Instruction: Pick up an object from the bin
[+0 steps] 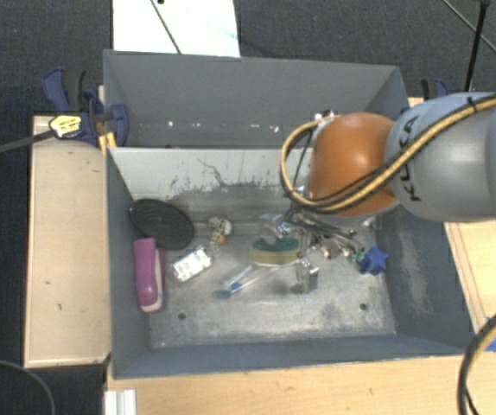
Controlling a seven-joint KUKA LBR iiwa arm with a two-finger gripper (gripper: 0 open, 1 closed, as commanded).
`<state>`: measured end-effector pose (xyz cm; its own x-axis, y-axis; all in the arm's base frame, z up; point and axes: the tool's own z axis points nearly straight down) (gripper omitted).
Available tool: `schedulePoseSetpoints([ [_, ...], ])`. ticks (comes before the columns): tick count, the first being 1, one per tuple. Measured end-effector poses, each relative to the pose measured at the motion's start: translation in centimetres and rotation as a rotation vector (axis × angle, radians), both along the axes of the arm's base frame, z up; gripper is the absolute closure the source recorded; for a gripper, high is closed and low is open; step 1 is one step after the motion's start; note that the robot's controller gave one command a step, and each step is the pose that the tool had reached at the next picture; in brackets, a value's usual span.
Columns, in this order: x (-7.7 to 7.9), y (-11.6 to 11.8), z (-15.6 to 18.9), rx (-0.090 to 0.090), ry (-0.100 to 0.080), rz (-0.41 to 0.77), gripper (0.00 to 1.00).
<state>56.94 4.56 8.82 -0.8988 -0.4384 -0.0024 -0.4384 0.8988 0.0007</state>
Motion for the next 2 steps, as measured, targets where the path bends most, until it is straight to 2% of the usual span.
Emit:
schedulePoseSetpoints([
  [1,0.1,-0.1,0.4,0.000,-0.005,-0.003,1.00],
  [2,-0.2,-1.9,14.4,-0.001,-0.009,-0.004,1.00],
])
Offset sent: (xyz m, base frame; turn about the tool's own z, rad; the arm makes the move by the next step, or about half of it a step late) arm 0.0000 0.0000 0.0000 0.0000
